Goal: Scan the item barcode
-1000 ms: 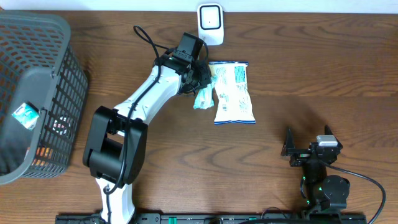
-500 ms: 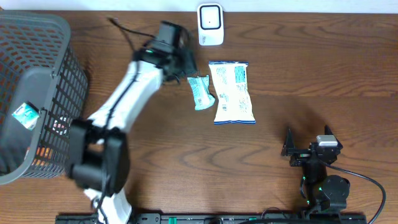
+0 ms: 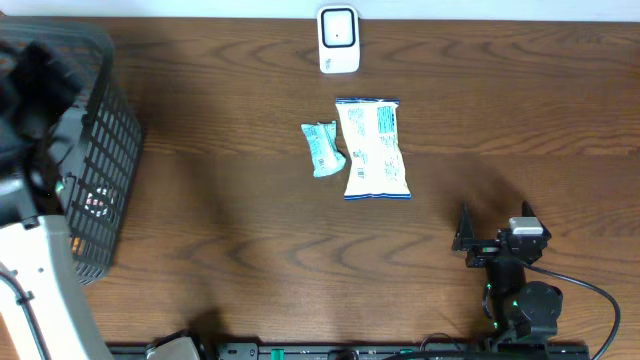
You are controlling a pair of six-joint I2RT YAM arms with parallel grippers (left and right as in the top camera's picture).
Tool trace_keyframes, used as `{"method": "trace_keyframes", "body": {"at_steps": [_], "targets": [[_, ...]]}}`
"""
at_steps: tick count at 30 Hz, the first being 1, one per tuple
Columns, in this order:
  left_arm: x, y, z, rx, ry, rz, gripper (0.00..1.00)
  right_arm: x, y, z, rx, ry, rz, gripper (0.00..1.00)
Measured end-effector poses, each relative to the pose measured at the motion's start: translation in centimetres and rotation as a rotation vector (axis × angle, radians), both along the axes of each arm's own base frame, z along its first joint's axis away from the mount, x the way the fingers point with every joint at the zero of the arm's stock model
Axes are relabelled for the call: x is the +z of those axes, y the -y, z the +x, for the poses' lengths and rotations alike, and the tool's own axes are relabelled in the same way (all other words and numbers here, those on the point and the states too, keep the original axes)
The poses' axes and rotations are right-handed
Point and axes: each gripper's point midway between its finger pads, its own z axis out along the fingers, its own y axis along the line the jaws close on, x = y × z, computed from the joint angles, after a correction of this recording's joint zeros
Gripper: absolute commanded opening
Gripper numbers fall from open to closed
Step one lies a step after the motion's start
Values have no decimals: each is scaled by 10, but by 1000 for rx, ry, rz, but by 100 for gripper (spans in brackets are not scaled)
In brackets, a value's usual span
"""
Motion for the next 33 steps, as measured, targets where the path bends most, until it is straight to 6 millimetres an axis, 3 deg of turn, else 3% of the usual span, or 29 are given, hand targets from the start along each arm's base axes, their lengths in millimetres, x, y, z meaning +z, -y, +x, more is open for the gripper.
{"method": "trace_keyframes", "body": {"at_steps": [2, 6, 7, 8, 10, 11, 12, 13, 20, 33], "targets": [[-17, -35, -27, 141, -78, -15, 100, 0, 0, 0, 0, 0, 0, 99], [-52, -82, -62, 323, -206, -71, 100, 0, 0, 0, 0, 0, 0, 99], [-73, -99, -73, 389, -268, -108, 99, 0, 0, 0, 0, 0, 0, 99], [-85, -104, -78, 416, -303, -136, 98, 0, 0, 0, 0, 0, 0, 99], [-116, -108, -90, 475, -400, -213, 98, 0, 0, 0, 0, 0, 0, 99], [-145, -111, -98, 531, -495, -276, 98, 0, 0, 0, 0, 0, 0, 99], [-155, -111, -101, 548, -529, -293, 98, 0, 0, 0, 1, 0, 0, 99], [-181, -112, -107, 587, -624, -336, 98, 0, 0, 0, 0, 0, 0, 99], [-257, -116, -109, 616, -862, -429, 98, 0, 0, 0, 0, 0, 0, 99], [-328, -109, -120, 616, -1071, -512, 99, 0, 0, 0, 0, 0, 0, 99]]}}
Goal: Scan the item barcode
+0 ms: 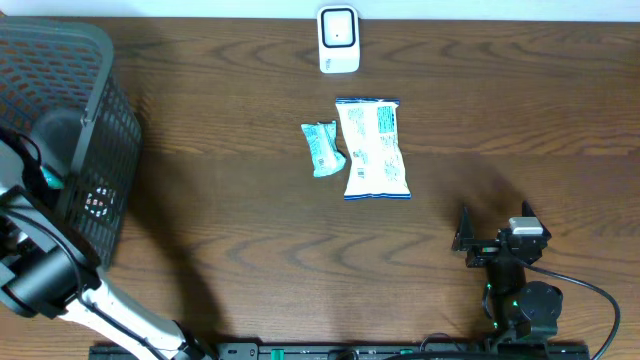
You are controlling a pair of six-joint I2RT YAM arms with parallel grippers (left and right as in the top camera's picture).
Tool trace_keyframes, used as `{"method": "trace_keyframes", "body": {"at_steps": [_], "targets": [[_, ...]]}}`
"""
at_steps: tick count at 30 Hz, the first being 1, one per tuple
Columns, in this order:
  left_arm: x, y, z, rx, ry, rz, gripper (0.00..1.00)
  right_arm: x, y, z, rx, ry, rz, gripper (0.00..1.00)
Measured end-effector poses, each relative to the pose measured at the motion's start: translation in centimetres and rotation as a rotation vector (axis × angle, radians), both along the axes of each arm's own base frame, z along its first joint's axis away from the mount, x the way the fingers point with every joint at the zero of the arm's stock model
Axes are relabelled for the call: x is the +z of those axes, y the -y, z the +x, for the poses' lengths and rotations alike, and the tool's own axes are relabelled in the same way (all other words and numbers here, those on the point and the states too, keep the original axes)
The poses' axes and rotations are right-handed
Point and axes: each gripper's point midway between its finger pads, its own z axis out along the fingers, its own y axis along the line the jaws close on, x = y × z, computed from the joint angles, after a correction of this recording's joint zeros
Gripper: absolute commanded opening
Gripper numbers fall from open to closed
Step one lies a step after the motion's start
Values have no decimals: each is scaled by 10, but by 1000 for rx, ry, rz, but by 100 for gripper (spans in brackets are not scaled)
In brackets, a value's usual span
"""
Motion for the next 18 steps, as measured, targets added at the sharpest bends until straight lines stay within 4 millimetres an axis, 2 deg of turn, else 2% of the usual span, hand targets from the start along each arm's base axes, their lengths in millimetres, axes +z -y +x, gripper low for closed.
{"method": "trace_keyframes", "body": {"at_steps": [1, 2, 4, 5, 7, 12, 14, 18], "targets": [[-3, 1, -1, 0, -10, -7, 96, 0, 0, 0, 0, 0, 0, 99], [-3, 1, -1, 0, -10, -7, 89, 0, 0, 0, 0, 0, 0, 99], [-4, 0, -1, 3, -7, -1, 69, 0, 0, 0, 0, 0, 0, 99], [-6, 0, -1, 0, -7, -1, 64, 0, 0, 0, 0, 0, 0, 99], [-10, 2, -3, 4, -13, -4, 45, 0, 0, 0, 0, 0, 0, 99], [-17, 4, -7, 3, -24, -1, 32, 0, 0, 0, 0, 0, 0, 99], [-18, 4, -9, 1, -32, 4, 7, 0, 0, 0, 0, 0, 0, 99], [-17, 5, -13, -1, -52, 12, 7, 0, 0, 0, 0, 0, 0, 99]]}}
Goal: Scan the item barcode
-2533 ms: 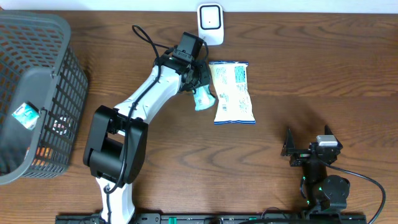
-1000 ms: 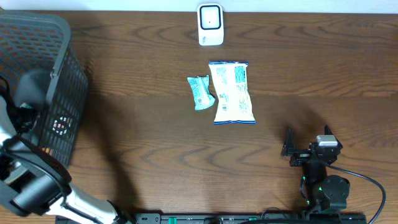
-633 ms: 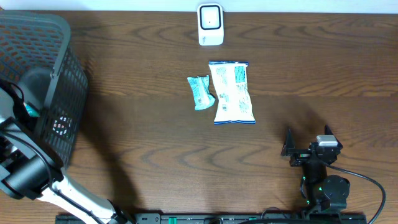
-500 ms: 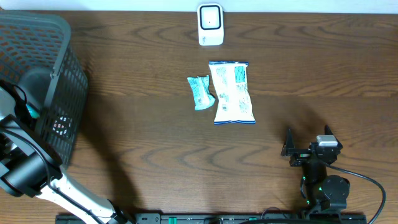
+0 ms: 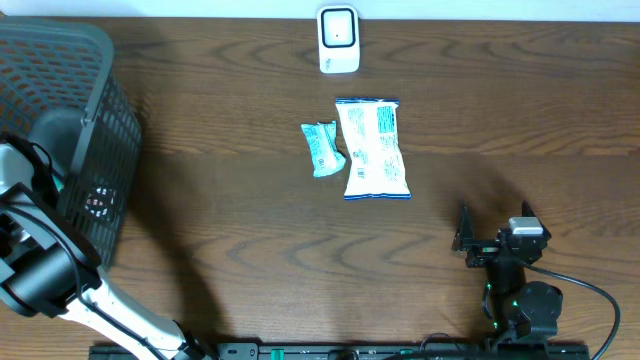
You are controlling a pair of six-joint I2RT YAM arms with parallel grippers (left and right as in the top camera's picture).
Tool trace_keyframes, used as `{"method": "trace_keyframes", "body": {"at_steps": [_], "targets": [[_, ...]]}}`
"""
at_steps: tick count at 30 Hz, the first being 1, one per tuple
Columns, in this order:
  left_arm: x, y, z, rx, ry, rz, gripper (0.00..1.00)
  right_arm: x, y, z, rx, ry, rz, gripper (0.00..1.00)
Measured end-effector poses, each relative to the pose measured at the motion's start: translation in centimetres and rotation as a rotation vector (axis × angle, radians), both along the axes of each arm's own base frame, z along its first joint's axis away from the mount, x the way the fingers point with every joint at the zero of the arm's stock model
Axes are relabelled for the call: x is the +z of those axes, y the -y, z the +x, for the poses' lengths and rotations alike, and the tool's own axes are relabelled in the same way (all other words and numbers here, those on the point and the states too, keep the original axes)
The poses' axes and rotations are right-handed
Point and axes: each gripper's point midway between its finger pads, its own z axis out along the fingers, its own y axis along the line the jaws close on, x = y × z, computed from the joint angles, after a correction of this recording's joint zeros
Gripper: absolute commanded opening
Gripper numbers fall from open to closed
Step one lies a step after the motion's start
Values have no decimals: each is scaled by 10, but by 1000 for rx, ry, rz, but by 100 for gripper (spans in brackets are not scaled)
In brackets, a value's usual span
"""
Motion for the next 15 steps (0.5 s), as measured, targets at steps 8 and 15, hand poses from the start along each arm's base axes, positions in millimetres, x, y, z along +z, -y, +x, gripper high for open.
{"method": "trace_keyframes", "body": {"at_steps": [8, 15], "targets": [[31, 3, 3, 7, 62, 17, 7, 0, 0, 0, 0, 0, 0, 99], [219, -10, 36, -10, 633, 414, 7, 0, 0, 0, 0, 0, 0, 99]]}}
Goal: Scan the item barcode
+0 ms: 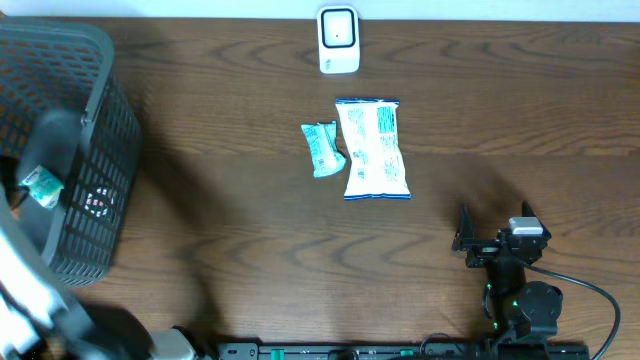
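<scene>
The white barcode scanner [338,40] stands at the table's far edge. A small teal packet [322,148] and a larger white-and-blue packet [373,148] lie side by side at mid-table. Over the black mesh basket [100,120] at the left, my left gripper [46,176] shows as a dark shape. Another small teal packet [40,187] sits at its tip, apparently pinched and raised; the fingers themselves are blurred. My right gripper [494,215] rests near the front edge, open and holding nothing, well clear of the packets.
The left arm's white link [25,300] runs blurred along the front left corner. A cable [590,300] trails from the right arm's base. A red-and-white printed item [95,203] shows through the basket wall.
The teal packet at the left gripper's tip has shifted slightly left and shows larger and clearer. The left arm's links at the front left have changed pose. The right arm is unchanged.
The left arm first reached over the basket's far left side. At the two later moments its gripper sat inside the basket with a bit of teal at its tip. Now that teal packet shows plainly there. Table packets, scanner and right arm stayed put.
</scene>
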You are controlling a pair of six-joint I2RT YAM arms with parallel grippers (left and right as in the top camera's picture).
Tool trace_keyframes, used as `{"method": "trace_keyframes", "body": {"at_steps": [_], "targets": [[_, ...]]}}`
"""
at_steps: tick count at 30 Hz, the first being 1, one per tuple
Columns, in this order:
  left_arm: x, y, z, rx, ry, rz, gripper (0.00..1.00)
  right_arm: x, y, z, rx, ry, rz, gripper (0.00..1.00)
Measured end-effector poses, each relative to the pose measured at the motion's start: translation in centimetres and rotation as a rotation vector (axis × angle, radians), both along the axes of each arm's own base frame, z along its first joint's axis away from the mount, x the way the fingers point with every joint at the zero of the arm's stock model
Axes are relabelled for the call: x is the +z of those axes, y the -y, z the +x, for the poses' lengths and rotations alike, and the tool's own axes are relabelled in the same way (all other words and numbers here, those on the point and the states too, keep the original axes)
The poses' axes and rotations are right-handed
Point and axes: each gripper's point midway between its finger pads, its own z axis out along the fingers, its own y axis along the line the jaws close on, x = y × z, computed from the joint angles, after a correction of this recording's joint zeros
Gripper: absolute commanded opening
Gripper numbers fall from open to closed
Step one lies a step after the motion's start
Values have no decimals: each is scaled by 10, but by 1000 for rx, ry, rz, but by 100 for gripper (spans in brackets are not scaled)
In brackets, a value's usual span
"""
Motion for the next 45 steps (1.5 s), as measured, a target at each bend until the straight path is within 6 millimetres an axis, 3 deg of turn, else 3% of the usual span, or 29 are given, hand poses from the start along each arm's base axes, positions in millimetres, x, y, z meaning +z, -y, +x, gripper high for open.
{"method": "trace_keyframes", "body": {"at_steps": [3, 7, 11, 14, 16, 21, 25, 29, 36, 37, 38, 41, 45], "targets": [[84, 24, 1, -72, 292, 132, 7, 0, 0, 0, 0, 0, 0, 99], [157, 78, 9, -270, 590, 188, 7, 0, 0, 0, 0, 0, 0, 99], [189, 152, 38, -587, 730, 157, 7, 0, 0, 0, 0, 0, 0, 99], [183, 199, 61, -830, 702, 127, 7, 0, 0, 0, 0, 0, 0, 99], [170, 231, 79, -990, 658, 102, 7, 0, 0, 0, 0, 0, 0, 99], [91, 314, 131, -1341, 441, -48, 7, 0, 0, 0, 0, 0, 0, 99], [24, 362, 158, -1471, 257, -133, 8, 0, 0, 0, 0, 0, 0, 99], [-40, 396, 171, -1535, 75, -170, 8, 0, 0, 0, 0, 0, 0, 99], [-138, 421, 178, -1565, -206, -158, 25, 0, 0, 0, 0, 0, 0, 99], [-145, 422, 178, -1563, -225, -159, 34, 0, 0, 0, 0, 0, 0, 99], [-155, 422, 178, -1555, -251, -162, 53, 0, 0, 0, 0, 0, 0, 99], [-172, 423, 177, -1542, -292, -173, 64, 0, 0, 0, 0, 0, 0, 99], [-175, 422, 177, -1530, -301, -169, 74, 0, 0, 0, 0, 0, 0, 99]]}}
